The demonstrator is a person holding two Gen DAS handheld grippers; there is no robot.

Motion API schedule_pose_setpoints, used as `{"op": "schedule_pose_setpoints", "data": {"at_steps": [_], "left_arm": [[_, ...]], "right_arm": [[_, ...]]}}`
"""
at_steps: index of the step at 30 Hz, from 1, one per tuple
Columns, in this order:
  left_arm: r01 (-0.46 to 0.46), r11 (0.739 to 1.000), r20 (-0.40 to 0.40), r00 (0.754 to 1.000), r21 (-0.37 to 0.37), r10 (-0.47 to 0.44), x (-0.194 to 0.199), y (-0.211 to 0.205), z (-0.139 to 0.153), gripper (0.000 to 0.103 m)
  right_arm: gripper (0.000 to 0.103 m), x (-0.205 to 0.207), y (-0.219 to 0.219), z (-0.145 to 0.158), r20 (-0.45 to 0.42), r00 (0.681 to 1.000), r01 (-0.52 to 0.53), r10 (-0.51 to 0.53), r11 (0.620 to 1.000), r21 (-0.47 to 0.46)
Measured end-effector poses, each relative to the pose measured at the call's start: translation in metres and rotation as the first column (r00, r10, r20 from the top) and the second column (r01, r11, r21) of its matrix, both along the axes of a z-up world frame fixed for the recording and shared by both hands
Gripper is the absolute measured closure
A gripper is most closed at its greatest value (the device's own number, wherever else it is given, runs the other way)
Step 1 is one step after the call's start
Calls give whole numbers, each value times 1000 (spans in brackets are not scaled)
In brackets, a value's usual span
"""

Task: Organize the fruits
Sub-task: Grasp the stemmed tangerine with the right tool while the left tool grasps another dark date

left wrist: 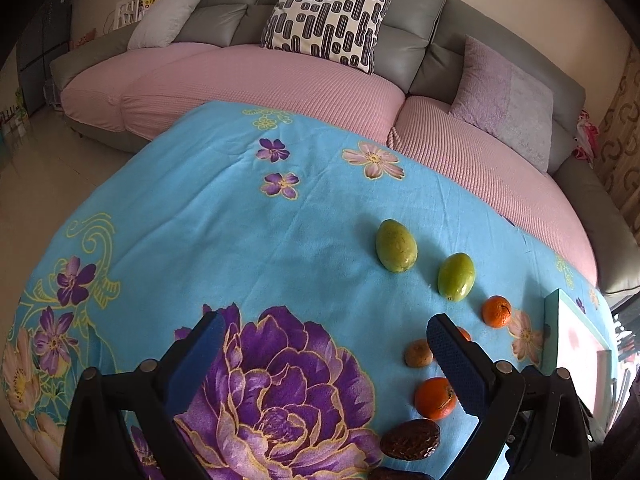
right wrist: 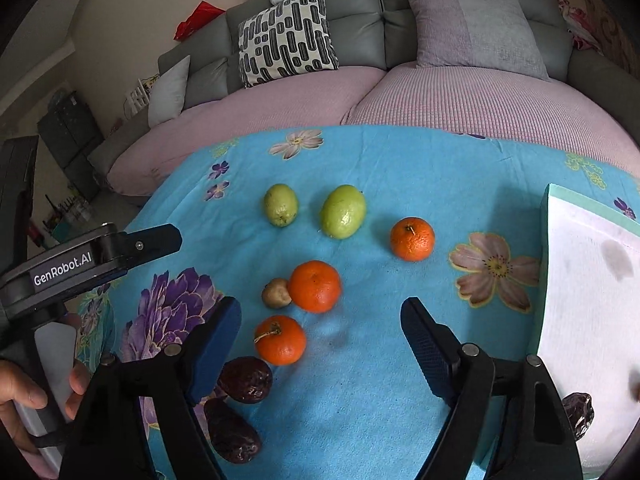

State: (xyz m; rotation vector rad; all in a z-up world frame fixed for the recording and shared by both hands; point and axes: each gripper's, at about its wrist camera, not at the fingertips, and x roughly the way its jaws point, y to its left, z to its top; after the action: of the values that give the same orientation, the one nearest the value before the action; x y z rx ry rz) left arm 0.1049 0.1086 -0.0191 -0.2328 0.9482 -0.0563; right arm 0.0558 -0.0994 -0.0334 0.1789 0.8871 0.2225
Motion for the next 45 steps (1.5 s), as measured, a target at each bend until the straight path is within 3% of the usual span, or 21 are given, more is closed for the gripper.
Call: {"op": "schedule_pose_setpoints", "data": {"at_steps": [1,3,4,9,12,19,30,36,45], "left_arm": [[-2,1000,-13,1000,1,2,2,0,-4,4],[-5,1000,-45,999,7,6,5,-1,-13,13],[-5,1000,-62,998,7,6,7,-1,-17,13],[-12,1000,-99,995,-2,11,9,-1,-26,19],[-19,1000,-88,996,-5,18,7,-1,-24,21],[-5,999,-88,996,-38,2,8,-2,-21,26],[34,994,-90,995,-100,-43,-1,-11,-16,29],[113,988,-90,988,-103,-123,-15,-29,-13,29],[216,971,-127,965,-106,-228,-42,-55,-23,33]], "right_arm": [[21,1,3,-3,-8,1000,-8,8,1000,0],[42,3,10,-8,-27,999,-23,23,1000,-2],[44,5,13,-11,-35,999,-29,29,1000,-5],[46,8,23,-22,-72,996,-58,59,998,11],[55,10,30,-27,-90,993,-79,79,997,4],[65,14,32,-33,-114,991,-70,72,997,15],[67,5,16,-19,-114,993,-31,37,998,52],[67,-15,-18,-5,-140,988,76,-69,996,51],[67,-38,-62,19,-98,979,182,-177,982,48]]}}
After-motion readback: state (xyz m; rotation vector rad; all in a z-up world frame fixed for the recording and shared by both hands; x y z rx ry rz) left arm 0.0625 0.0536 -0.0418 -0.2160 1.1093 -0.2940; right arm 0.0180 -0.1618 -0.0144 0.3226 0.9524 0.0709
